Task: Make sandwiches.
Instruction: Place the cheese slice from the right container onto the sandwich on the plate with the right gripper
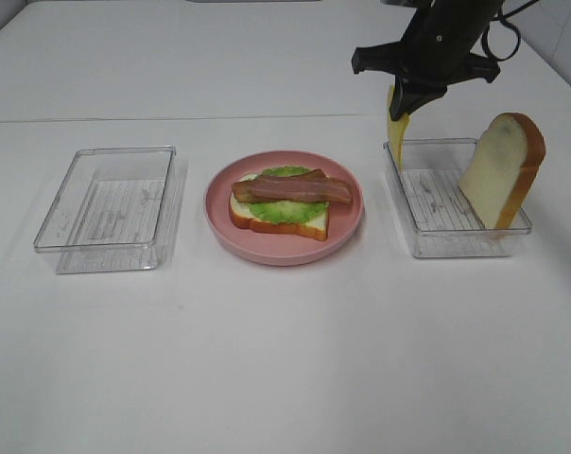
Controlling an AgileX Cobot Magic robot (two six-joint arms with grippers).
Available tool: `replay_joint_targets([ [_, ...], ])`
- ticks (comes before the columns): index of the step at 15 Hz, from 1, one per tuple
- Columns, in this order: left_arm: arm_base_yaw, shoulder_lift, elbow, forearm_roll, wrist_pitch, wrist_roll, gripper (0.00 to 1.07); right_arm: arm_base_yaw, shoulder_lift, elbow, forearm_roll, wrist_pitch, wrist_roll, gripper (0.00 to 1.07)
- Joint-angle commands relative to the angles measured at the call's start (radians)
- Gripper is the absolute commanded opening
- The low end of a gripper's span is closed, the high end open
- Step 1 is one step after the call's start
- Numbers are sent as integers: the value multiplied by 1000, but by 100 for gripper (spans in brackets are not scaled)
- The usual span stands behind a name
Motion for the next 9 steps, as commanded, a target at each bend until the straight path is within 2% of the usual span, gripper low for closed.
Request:
replay_joint_targets([
  [1, -5, -9, 2, 1, -11, 3, 69, 0, -69, -7, 45, 21, -43, 0],
  [2, -5, -9, 2, 1, -11, 3, 69, 0, -88, -7, 93, 21, -78, 0],
  [3, -5, -9, 2, 1, -11, 3, 69, 0, -111, -7, 253, 30, -184, 0],
  [9, -5, -9, 2, 1, -11, 3, 69, 3, -53, -6, 668, 103, -368, 0],
])
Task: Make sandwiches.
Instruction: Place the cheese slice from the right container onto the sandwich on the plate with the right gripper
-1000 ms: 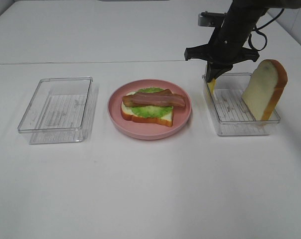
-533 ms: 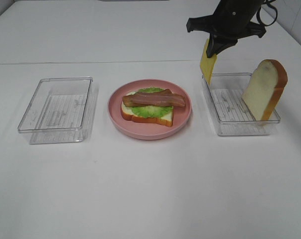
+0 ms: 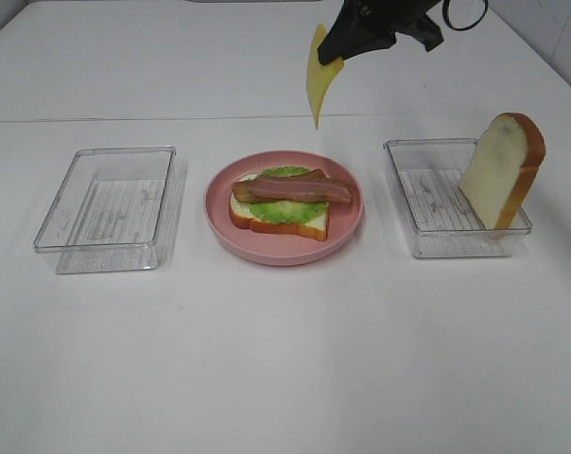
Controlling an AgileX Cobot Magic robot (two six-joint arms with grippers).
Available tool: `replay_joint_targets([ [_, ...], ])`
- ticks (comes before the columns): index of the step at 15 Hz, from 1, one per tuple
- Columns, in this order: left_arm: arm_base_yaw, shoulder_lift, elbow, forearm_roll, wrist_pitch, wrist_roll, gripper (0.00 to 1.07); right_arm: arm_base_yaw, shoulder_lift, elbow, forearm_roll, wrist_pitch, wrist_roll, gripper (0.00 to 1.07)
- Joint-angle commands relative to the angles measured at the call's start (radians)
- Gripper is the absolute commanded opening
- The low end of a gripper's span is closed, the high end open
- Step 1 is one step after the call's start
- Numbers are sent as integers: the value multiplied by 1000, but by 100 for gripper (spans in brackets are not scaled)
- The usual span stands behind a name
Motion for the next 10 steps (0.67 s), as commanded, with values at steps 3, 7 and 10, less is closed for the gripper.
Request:
replay_joint_targets([
  [3, -5, -9, 2, 1, -11, 3, 69, 54, 106, -5, 143, 60, -70, 0],
  [7, -5, -9, 2, 1, -11, 3, 69, 132, 193, -5, 172, 48, -77, 0],
  [10, -5, -9, 2, 1, -11, 3, 69, 140, 211, -5, 175, 0, -73, 0],
])
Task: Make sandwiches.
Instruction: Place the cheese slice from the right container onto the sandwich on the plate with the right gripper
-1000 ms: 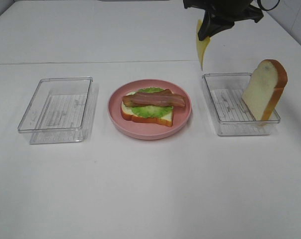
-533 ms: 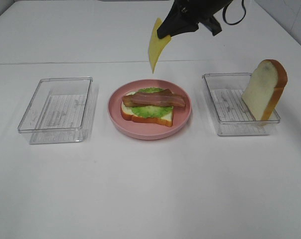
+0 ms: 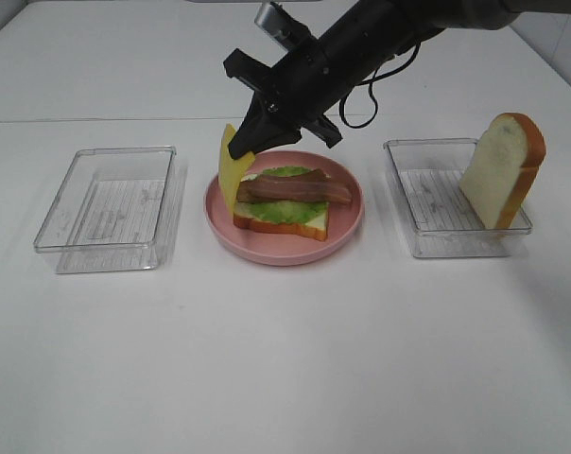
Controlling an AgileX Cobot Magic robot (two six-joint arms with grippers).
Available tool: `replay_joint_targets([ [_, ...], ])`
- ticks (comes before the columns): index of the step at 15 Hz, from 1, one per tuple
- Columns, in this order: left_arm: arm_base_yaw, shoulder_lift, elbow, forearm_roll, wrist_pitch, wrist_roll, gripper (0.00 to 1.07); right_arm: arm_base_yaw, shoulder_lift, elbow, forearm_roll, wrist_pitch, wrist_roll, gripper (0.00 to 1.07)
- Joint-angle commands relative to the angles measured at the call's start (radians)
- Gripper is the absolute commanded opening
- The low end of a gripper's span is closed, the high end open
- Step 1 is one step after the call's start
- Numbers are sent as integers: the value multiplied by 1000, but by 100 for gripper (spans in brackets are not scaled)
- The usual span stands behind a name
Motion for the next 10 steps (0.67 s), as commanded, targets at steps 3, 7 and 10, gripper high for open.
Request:
replay_joint_targets([
  [3, -5, -9, 2, 1, -11, 3, 69, -2, 3, -3, -76, -70, 17, 0],
  [7, -5, -9, 2, 1, -11, 3, 69, -2, 3, -3, -312, -115, 157, 0],
  [10, -5, -9, 2, 1, -11, 3, 69, -2, 3, -3, -366, -136, 197, 1],
])
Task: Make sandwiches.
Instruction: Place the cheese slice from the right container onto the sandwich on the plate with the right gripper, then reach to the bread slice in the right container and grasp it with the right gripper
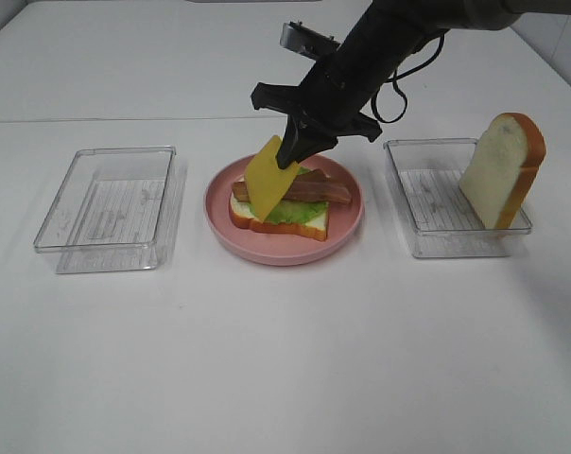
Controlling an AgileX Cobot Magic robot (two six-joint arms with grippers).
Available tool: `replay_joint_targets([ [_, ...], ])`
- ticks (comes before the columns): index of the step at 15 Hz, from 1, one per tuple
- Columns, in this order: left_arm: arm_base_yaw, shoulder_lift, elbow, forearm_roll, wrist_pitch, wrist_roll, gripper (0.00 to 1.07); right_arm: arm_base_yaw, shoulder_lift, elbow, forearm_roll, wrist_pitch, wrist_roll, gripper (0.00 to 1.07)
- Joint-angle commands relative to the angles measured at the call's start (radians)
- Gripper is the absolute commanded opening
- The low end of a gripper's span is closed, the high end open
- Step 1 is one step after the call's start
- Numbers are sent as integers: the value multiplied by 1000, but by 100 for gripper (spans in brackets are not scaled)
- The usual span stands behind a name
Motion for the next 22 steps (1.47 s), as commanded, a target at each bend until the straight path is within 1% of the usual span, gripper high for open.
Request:
replay_joint_targets([
  [1, -5, -9, 2, 1, -11, 3, 69, 0, 2, -3, -50, -35, 40, 8],
  [2, -5, -9, 2, 1, -11, 3, 69, 0, 2, -3, -60, -38, 44, 12],
  [3, -5, -9, 2, 1, -11, 3, 69, 0, 2, -3, -77, -42, 63, 18],
  [5, -5, -9, 2, 1, -11, 3, 69, 0, 2, -3, -107, -43, 85, 39],
  [6, -5, -9, 2, 1, -11, 3, 69, 0, 2, -3, -112, -43, 87, 52],
  [7, -5, -9, 2, 1, -11, 3, 69, 0, 2, -3, -112, -41, 87, 63],
  [9, -5, -9, 2, 1, -11, 3, 69, 0, 0, -4, -124, -42, 86, 76],
  [13, -5, -9, 2, 1, -11, 3, 69, 1, -59, -4, -262, -51, 123, 77],
  [17, -5, -9, 2, 1, -11, 3, 69, -14, -178, -4, -411, -37, 184, 77],
  [20, -5, -9, 2, 1, -11, 3, 69, -103, -263, -4, -421, 40, 188, 76],
  [21, -5, -9, 2, 1, -11, 3, 69, -165, -305, -4, -456, 111, 188, 76],
  [22, -5, -9, 2, 1, -11, 3, 69, -198, -321, -4, -482, 147, 188, 76],
])
